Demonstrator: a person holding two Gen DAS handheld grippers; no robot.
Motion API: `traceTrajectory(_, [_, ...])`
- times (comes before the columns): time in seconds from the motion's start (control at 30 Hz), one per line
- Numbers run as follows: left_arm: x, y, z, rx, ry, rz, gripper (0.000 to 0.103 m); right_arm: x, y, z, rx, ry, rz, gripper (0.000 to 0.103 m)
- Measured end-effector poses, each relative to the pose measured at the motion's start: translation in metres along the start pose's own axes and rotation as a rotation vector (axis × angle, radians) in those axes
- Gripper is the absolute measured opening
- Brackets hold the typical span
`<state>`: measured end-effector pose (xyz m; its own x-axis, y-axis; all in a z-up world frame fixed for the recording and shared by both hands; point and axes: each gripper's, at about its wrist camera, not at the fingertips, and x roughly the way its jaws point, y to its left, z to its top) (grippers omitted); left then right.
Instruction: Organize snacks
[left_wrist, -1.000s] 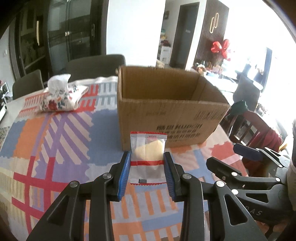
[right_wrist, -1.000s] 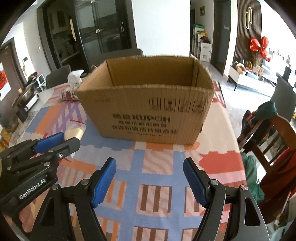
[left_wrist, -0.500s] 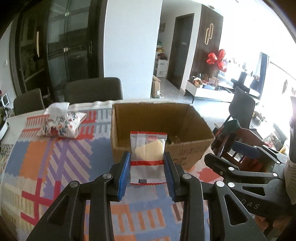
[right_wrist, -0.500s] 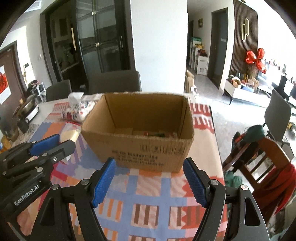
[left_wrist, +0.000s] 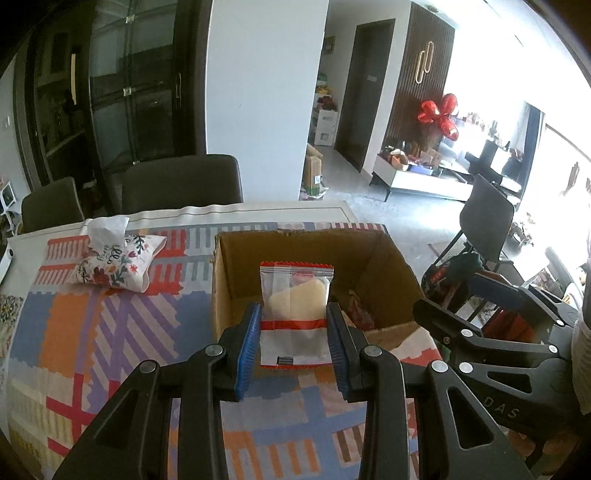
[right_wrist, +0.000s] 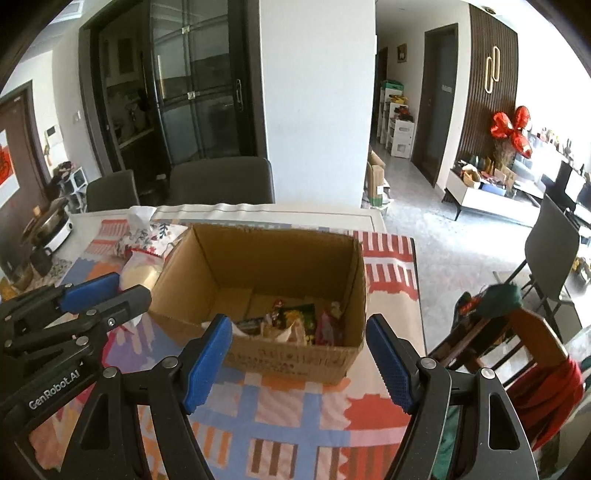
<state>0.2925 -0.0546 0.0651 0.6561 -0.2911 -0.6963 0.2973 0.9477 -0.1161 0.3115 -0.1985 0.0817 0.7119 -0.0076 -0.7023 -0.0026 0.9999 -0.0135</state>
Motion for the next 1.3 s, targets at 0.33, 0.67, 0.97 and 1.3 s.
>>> traceTrajectory(0.33, [0.028, 0.001, 0.021, -0.008, 0.07, 0.015, 0.035, 0.016, -0.005, 0.026, -0.018, 0.045, -0.019, 0.076])
traceTrajectory(0.67, [0.039, -0.005, 0.029, 0.032, 0.102, 0.064, 0.049, 0.034, -0.01, 0.031, -0.017, 0.097, -0.035, 0.076])
traceTrajectory(0.97, [0.003, 0.003, 0.005, -0.002, 0.011, 0.108, 0.059, 0.018, -0.007, 0.013, 0.011, 0.062, -0.021, 0.076])
traceTrajectory(1.3, [-0.054, -0.002, -0.032, 0.01, -0.115, 0.135, 0.077, -0.026, -0.007, -0.023, 0.061, -0.03, 0.0, 0.083])
